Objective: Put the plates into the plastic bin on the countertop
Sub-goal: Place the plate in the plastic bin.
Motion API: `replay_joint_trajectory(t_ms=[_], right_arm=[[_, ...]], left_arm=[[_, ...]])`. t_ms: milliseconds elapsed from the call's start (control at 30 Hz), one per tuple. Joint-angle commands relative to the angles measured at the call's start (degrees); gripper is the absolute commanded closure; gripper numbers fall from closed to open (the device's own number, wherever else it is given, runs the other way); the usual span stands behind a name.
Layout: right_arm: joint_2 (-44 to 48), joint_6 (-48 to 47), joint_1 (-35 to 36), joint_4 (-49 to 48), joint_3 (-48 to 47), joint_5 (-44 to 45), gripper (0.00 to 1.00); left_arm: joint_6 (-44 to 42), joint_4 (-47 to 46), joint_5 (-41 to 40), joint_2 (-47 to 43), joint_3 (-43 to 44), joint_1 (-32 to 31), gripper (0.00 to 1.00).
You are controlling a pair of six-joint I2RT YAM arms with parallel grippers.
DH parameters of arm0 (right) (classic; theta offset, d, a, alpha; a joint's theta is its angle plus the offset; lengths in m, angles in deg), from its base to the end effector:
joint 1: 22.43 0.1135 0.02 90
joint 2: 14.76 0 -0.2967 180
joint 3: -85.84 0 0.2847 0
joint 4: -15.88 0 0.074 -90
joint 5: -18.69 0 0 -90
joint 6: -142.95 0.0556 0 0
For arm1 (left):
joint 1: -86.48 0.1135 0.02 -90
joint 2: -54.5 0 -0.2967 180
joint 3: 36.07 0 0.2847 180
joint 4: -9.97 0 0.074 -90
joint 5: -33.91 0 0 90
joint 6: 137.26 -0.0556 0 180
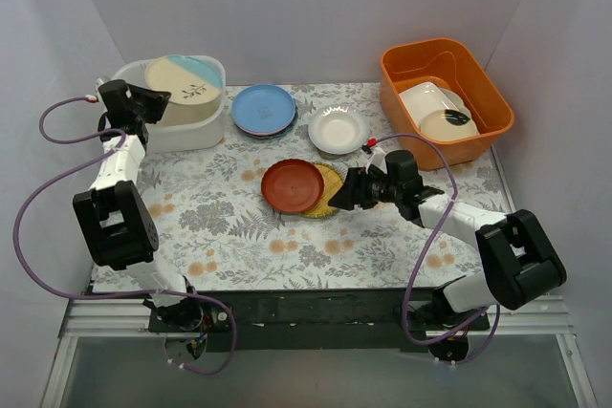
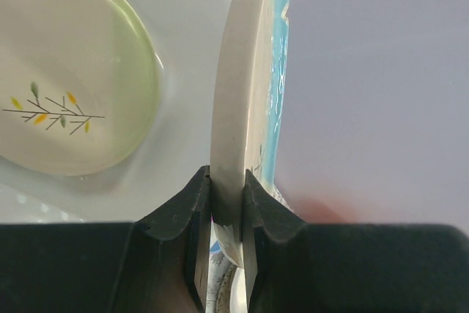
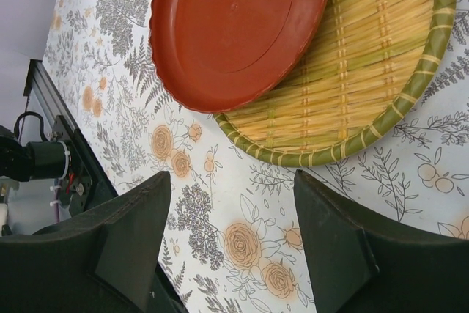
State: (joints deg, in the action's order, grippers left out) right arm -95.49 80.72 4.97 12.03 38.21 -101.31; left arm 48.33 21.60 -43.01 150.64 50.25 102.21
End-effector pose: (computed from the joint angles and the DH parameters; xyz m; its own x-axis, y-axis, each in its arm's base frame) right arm 0.2689 0.1707 0.1912 -0.7500 0.0657 -0.6582 -0.4932 0.6074 0.6227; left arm 0.4380 0.1103 0.3131 0.0953 -0.9803 0.1730 -0.3443 -0.1956 -0.9182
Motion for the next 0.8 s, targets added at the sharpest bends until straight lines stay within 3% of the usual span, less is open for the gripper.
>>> replay_joint_trajectory(t_ms=[0,300,767], right_arm=[[-0.7,-1.6,0.2,0.4,-2.9,-0.4,0.25],[-0.4,-1.6,0.1,1.2,-3.2,0.4,0.25],[2.5,-1.2,0.2,2.5,-2.4,1.4,0.25]], left_arm=[[0.1,-5.4,0.7,-1.6,5.2,1.2,1.00],[-2.0,-3.8,-1.1,1.1,4.8,1.7,1.00],[0.6,-5.4,4.1,9.2,5.7,1.7,1.00]])
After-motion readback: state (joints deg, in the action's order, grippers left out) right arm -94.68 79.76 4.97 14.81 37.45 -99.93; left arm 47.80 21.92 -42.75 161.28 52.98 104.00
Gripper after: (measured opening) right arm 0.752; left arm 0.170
